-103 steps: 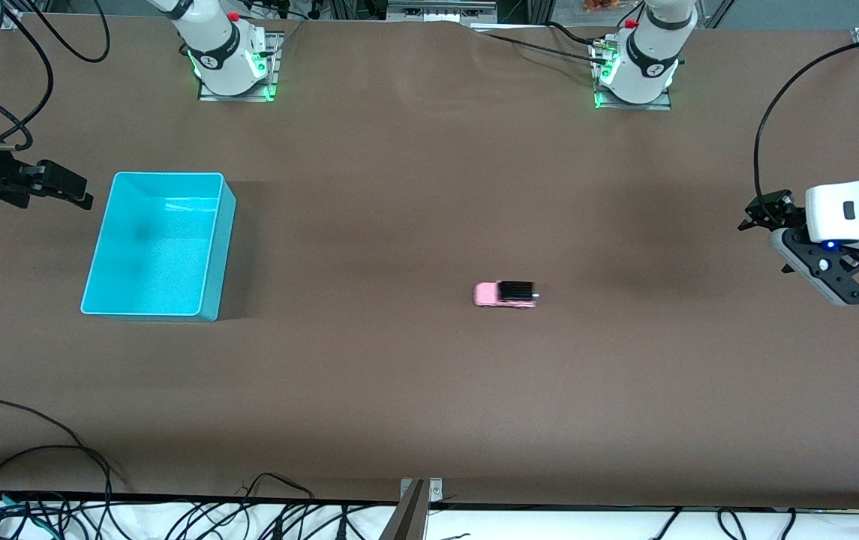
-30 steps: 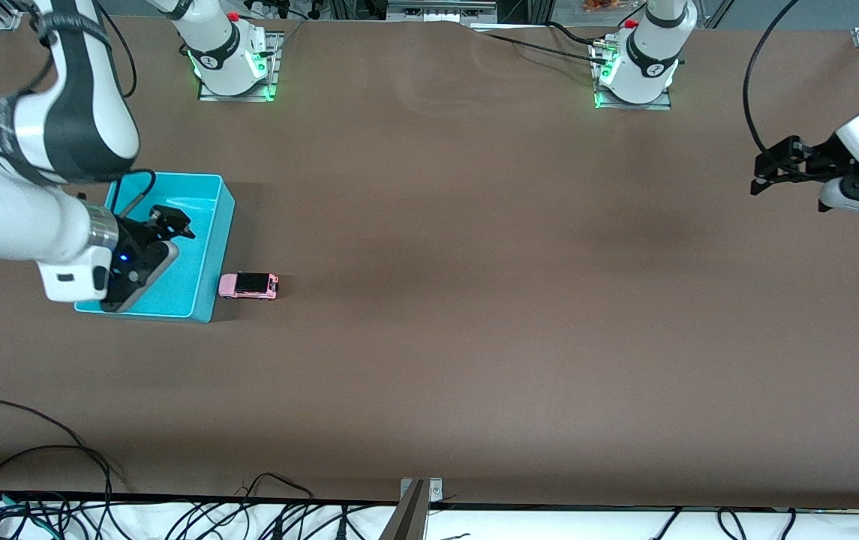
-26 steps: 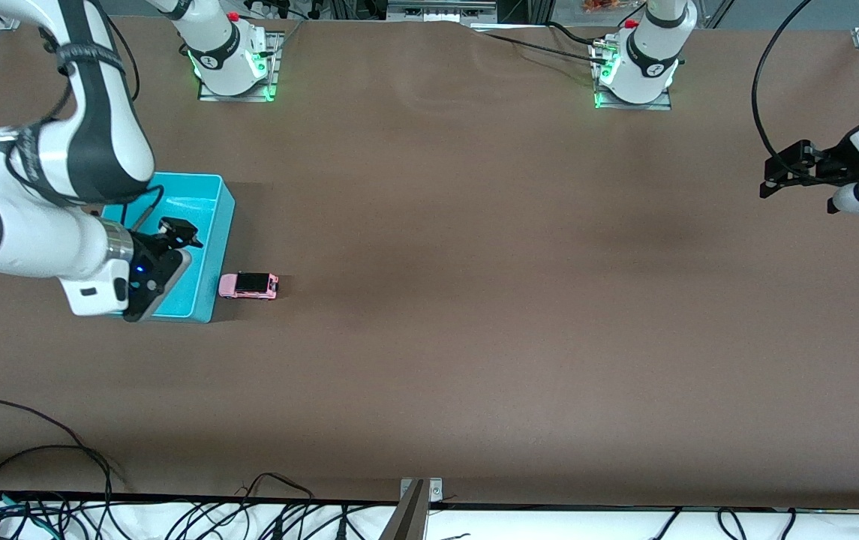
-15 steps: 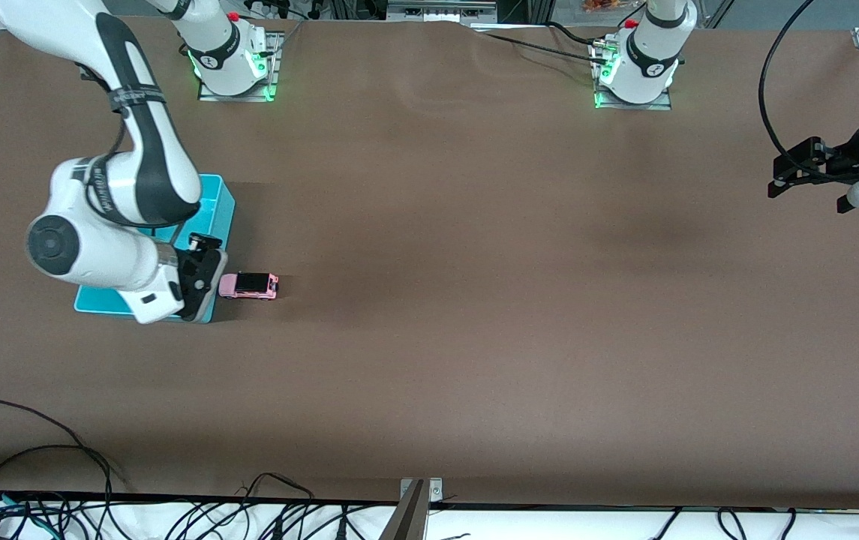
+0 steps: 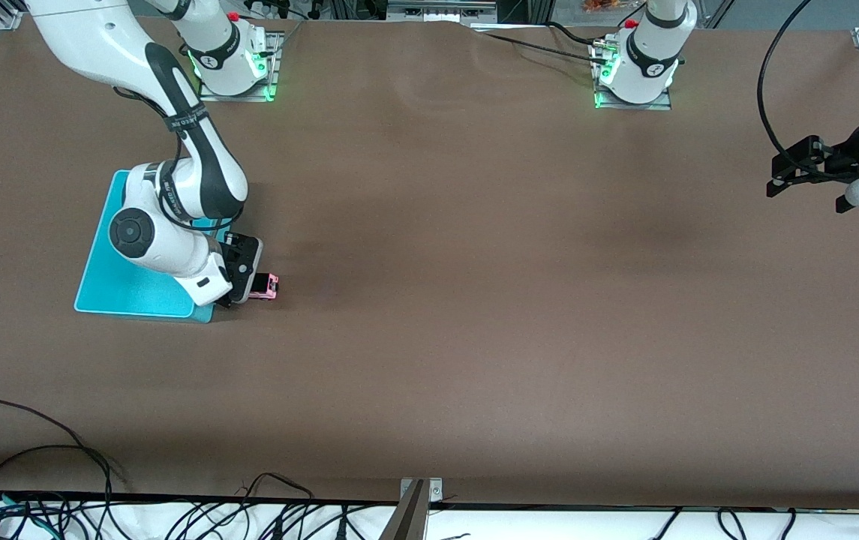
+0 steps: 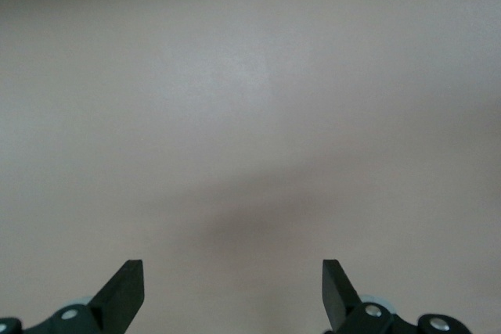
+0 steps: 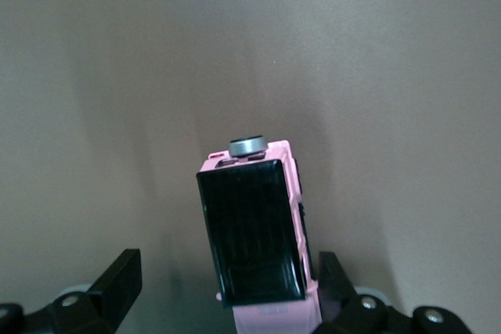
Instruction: Wind and store pink jeep toy
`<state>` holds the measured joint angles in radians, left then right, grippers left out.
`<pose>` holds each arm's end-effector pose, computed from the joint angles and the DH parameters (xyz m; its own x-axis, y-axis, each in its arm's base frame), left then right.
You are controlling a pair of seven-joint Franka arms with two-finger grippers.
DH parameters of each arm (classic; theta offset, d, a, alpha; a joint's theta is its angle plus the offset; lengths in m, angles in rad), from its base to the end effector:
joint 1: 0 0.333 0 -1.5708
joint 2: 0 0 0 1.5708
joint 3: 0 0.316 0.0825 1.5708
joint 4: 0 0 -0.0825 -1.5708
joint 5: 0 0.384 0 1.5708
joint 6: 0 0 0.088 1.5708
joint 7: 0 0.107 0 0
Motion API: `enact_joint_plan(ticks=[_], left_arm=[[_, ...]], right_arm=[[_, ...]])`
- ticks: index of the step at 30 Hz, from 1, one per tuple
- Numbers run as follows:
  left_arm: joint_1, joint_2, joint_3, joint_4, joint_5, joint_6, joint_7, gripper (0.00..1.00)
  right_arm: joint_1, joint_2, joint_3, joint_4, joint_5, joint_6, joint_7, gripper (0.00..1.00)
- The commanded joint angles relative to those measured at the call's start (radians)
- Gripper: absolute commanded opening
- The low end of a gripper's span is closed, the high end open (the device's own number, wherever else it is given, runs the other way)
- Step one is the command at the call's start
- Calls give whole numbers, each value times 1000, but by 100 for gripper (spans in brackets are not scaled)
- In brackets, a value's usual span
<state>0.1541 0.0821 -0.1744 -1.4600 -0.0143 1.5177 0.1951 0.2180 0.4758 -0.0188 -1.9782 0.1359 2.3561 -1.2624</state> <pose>0.5746 -0.0088 0.6263 0.9766 -0.2142 -0.0172 -0.2135 -0.9764 0.0325 0.5904 0.1213 0.2167 0.2092 0.9769 0.0432 0.9719 -0.2028 -0.1197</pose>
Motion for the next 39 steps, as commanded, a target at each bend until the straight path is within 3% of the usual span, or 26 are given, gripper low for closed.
enact_joint_plan(ticks=[1, 4, 7, 9, 13, 16, 21, 31, 39], left_arm=[[2, -1, -2, 17, -26, -19, -6, 100], [2, -1, -2, 17, -22, -19, -6, 100], [2, 1, -2, 15, -21, -21, -5, 100], [1, 1, -2, 15, -21, -21, -5, 100], [-1, 1, -2, 15, -21, -22, -5, 100], [-5, 1, -2, 15, -21, -28, -6, 100], [-7, 1, -2, 15, -21, -30, -6, 100], [-5, 1, -2, 15, -16, -30, -6, 100], [-8, 2, -2, 15, -15, -31, -5, 100]], right_arm=[[17, 18, -3, -10, 8, 54, -31, 100], [18, 37, -3, -10, 7, 78, -34, 96], [20, 37, -3, -8, 1, 81, -55, 53], [18, 37, -3, -7, -2, 78, -74, 32], [18, 30, -4, 4, -7, 74, -121, 8], [18, 14, -6, 10, -7, 65, -137, 1], [18, -22, -3, 54, -7, -12, -140, 0], [15, -124, -12, 246, -4, -369, -126, 0], [14, -209, -134, 326, -12, -636, -141, 1]])
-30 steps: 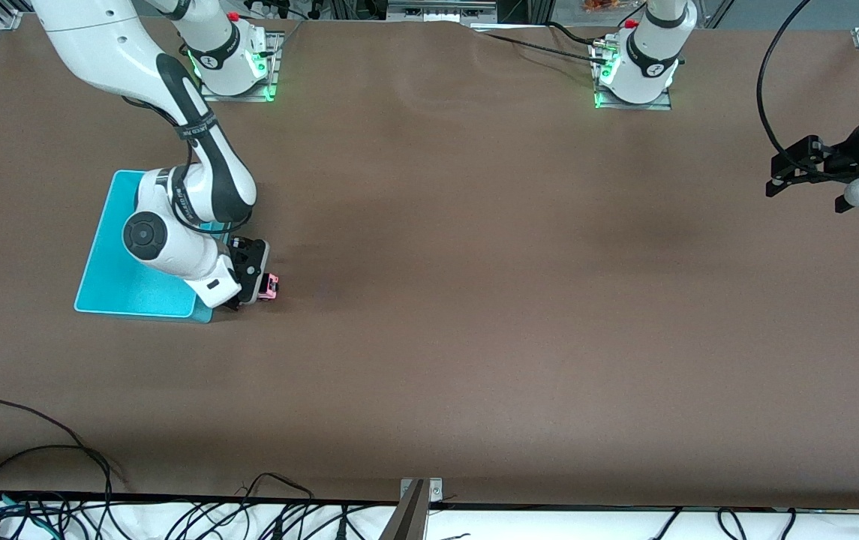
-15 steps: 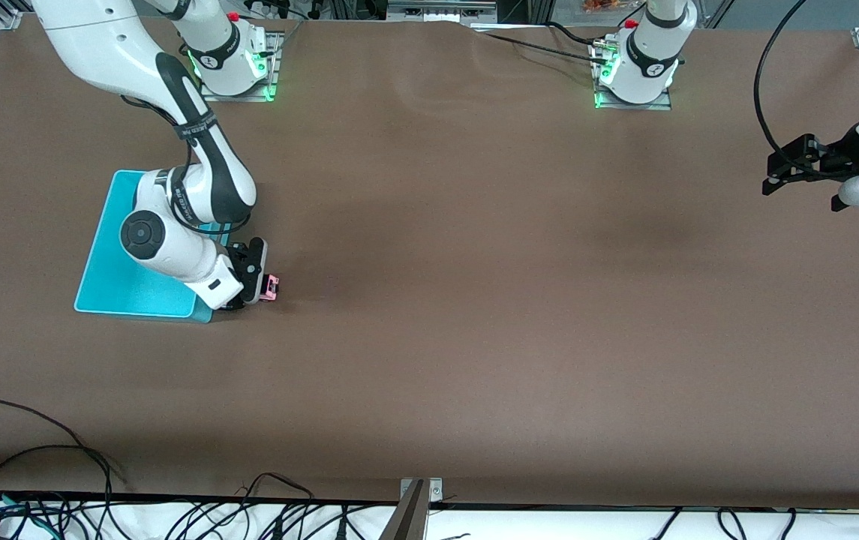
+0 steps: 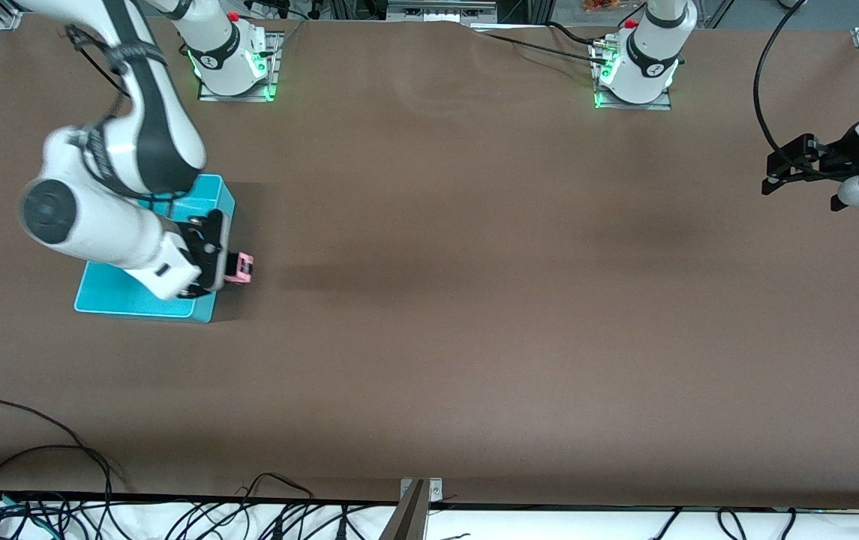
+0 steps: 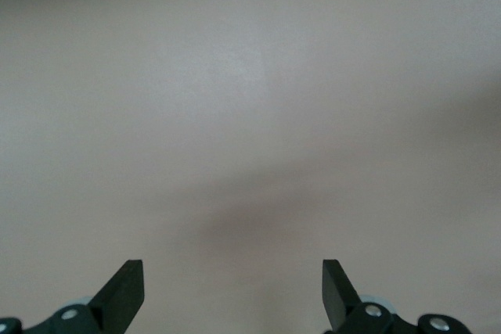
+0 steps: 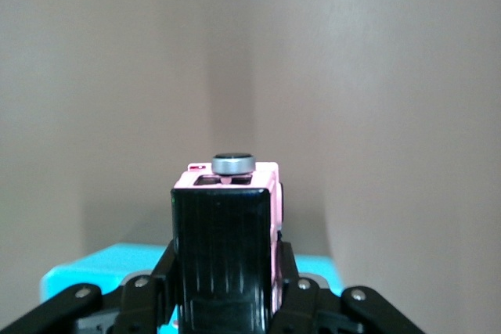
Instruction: Wind and store pink jeep toy
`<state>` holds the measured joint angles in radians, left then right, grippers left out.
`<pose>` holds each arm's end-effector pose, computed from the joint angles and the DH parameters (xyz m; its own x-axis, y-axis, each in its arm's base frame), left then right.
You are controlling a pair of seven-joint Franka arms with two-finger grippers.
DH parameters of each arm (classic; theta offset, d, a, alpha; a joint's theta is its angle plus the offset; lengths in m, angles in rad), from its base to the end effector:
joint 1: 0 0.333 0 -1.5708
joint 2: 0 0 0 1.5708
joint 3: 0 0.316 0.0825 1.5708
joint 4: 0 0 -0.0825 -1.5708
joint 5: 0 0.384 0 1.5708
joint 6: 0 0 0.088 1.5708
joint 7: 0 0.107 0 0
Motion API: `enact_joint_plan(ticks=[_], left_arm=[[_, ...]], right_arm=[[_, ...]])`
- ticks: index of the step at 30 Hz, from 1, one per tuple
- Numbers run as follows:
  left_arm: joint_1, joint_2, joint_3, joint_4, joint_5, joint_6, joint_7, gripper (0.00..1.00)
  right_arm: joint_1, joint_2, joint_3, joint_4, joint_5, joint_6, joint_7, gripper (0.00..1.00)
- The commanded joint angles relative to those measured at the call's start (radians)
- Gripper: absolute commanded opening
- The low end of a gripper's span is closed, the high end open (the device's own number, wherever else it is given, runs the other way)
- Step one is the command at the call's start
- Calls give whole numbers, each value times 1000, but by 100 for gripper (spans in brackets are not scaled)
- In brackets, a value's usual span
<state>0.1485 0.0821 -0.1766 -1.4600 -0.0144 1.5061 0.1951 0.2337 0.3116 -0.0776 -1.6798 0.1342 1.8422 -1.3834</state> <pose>0.5732 -0.0132 0.6253 0.9746 -0.2221 -0.0285 -0.2211 -0.9746 0.0350 0.6209 0.1127 0.4090 0.0804 0.9944 0.0691 0.9840 -0.0681 -0.1648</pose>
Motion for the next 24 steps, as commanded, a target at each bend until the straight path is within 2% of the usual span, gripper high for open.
enact_joint_plan(ticks=[1, 5, 10, 13, 18, 24], left_arm=[[-3, 1, -1, 15, -16, -20, -5, 100], [-3, 1, -1, 15, -16, -20, -5, 100], [-3, 2, -1, 15, -16, -20, -5, 100], [-3, 1, -1, 15, -16, -20, -5, 100], [-3, 1, -1, 15, -15, -21, -5, 100], [-3, 2, -1, 13, -15, -21, -5, 100]], right_arm=[[-2, -60, -93, 25, -21, -147, -26, 1], [-4, -89, -152, 0, -47, -204, -75, 1], [-4, -114, -208, -95, -44, -175, -144, 1], [-5, -131, -220, -181, -44, -117, -151, 1], [-7, -166, -229, -360, -42, 58, -189, 1], [-7, -167, -241, -521, -38, 239, -226, 1]])
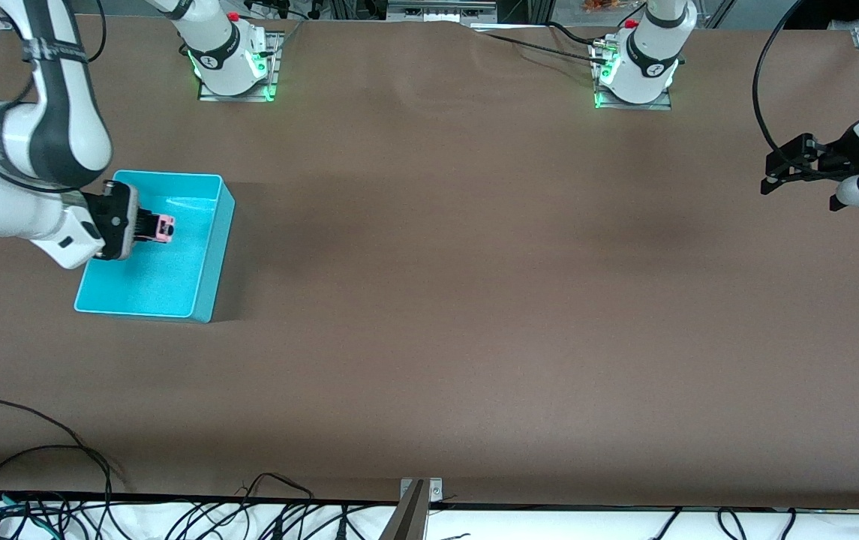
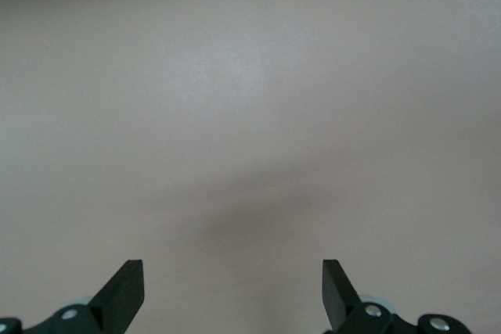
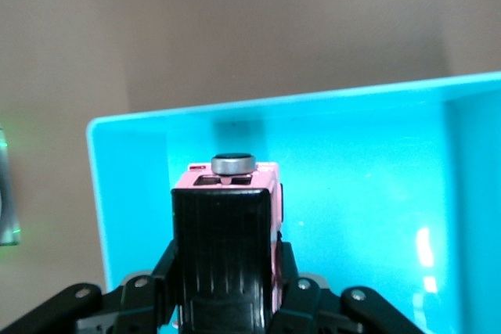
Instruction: Wind and store pink jeep toy
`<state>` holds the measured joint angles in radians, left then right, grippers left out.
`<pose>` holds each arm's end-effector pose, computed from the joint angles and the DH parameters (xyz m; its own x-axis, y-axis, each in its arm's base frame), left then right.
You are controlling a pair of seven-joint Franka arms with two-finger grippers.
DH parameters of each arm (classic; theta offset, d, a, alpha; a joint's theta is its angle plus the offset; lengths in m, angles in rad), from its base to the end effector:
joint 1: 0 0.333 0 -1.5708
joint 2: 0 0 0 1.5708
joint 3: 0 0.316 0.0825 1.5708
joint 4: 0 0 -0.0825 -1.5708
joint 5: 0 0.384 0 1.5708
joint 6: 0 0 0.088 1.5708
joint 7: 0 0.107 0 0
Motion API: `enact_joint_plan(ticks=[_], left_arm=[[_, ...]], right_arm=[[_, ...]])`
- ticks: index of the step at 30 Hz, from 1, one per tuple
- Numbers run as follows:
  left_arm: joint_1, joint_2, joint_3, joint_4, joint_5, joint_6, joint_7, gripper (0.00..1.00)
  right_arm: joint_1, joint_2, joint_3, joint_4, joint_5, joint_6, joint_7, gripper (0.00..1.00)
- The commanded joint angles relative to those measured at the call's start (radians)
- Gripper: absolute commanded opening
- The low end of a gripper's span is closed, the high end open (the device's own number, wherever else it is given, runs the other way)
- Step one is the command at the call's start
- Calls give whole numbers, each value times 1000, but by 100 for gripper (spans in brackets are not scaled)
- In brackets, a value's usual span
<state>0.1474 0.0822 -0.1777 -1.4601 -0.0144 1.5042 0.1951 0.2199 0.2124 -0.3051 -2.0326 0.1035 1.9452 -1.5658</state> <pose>0.5730 -0.0144 0.6250 0.9740 -0.2243 -0.0305 -0.2232 -0.9741 0.0355 0.5503 -0.0369 0.3261 0.1468 0.9890 0.0168 0.9489 -0.1360 -0.2849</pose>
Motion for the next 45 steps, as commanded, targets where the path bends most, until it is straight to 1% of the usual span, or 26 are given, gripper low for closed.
enact_joint_plan(ticks=[1, 4, 7, 16, 18, 21, 22, 24, 26, 27, 28, 29, 34, 39, 43, 45], left_arm=[[-2, 2, 0, 14, -16, -19, -5, 100], [-3, 2, 0, 14, -16, -28, -5, 100], [-3, 2, 0, 14, -16, -32, -5, 100], [-2, 1, 0, 15, -15, -32, -3, 100], [-2, 2, 0, 15, -15, -32, -3, 100], [-2, 2, 0, 15, -15, -32, -3, 100], [-2, 2, 0, 15, -15, -32, -3, 100], [-2, 2, 0, 14, -15, -32, -3, 100], [-2, 2, 0, 14, -15, -33, -3, 100], [-2, 2, 0, 14, -15, -35, -3, 100], [-2, 2, 0, 14, -15, -35, -3, 100], [-2, 2, 0, 14, -15, -36, -3, 100], [-2, 2, 0, 14, -15, -38, -3, 100], [-2, 2, 0, 15, -15, -38, -3, 100], [-2, 2, 0, 15, -15, -38, -2, 100], [-2, 2, 0, 15, -15, -38, -2, 100]], right_arm=[[7, -68, -14, -193, -5, 173, -55, 1], [6, -62, -16, -253, -4, 277, -95, 2], [4, -54, -16, -293, -2, 337, -106, 3], [6, -39, -16, -376, -2, 445, -111, 4], [4, -38, -16, -390, -2, 465, -111, 10], [4, -24, -16, -391, -1, 469, -111, 10], [4, -22, -16, -391, -1, 471, -111, 12], [4, -18, -16, -391, -1, 471, -111, 25], [4, -18, -14, -390, -1, 471, -111, 48], [4, -18, -15, -390, -1, 471, -109, 62], [4, -18, -16, -388, 1, 471, -109, 79], [4, -18, -14, -387, 1, 469, -109, 100], [6, -30, -14, -379, 1, 460, -109, 100], [7, -60, -11, -345, -1, 428, -108, 100], [12, -77, -5, -269, -1, 373, -92, 100], [13, -80, -5, -207, -1, 322, -60, 100]])
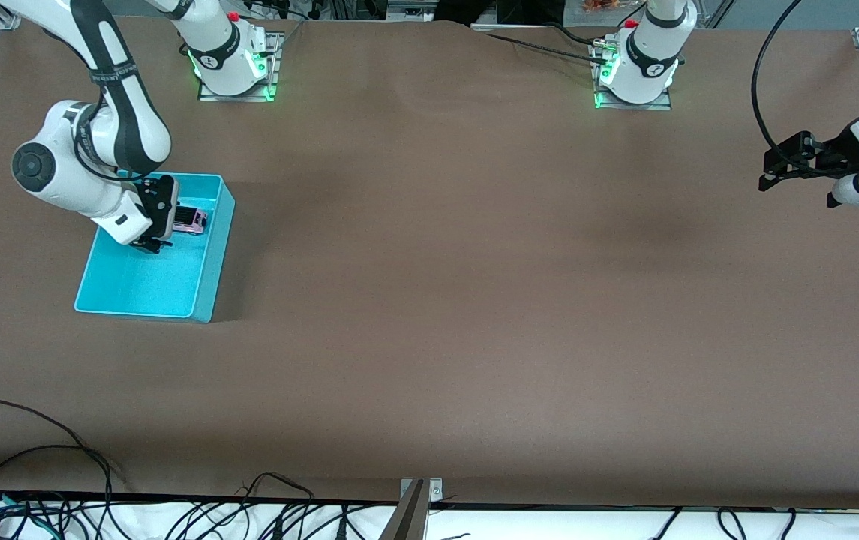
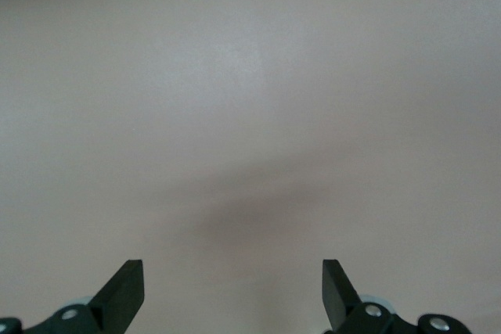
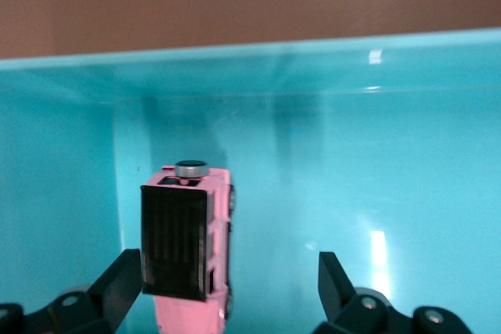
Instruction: Wind and store pink jeep toy
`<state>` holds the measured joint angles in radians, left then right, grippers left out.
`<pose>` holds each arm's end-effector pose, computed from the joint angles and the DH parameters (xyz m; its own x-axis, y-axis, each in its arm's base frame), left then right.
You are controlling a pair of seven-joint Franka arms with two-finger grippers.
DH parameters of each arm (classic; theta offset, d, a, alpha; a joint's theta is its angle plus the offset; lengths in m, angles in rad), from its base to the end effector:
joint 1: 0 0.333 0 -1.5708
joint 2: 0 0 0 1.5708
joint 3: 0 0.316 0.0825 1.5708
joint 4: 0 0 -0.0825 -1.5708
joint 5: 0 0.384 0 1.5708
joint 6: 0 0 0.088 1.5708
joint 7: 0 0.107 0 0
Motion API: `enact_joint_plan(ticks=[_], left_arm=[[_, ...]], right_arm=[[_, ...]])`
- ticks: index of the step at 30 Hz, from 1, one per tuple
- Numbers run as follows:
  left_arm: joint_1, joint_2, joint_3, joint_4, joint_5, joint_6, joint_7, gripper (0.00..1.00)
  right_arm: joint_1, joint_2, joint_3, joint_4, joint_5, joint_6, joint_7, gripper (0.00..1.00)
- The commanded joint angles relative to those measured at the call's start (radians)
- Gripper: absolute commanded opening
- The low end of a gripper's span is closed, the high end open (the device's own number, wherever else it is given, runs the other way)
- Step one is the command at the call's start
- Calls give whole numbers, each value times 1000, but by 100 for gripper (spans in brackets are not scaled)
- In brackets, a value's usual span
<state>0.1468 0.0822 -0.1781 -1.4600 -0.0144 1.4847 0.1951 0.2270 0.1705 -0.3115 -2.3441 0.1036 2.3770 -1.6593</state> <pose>0.5708 -0.0150 0.6235 0.9729 -0.2258 -0.0495 -0.2240 -0.9738 0.0393 0.4984 -0.0431 0.2539 0.0757 0.9969 0.0208 0.9894 -0.0725 -0.1261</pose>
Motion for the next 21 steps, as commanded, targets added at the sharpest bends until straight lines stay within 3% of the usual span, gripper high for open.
enact_joint_plan(ticks=[1, 11, 21], left_arm=[[-1, 2, 0, 15, -15, -18, -2, 100], [-1, 2, 0, 14, -15, -23, -2, 100], [-1, 1, 0, 15, -13, -23, -2, 100]], right_arm=[[8, -39, 3, 136, -1, -143, 65, 100], [20, -32, 28, 501, -5, -481, 540, 100], [34, -31, 25, 732, -16, -700, 1065, 100]])
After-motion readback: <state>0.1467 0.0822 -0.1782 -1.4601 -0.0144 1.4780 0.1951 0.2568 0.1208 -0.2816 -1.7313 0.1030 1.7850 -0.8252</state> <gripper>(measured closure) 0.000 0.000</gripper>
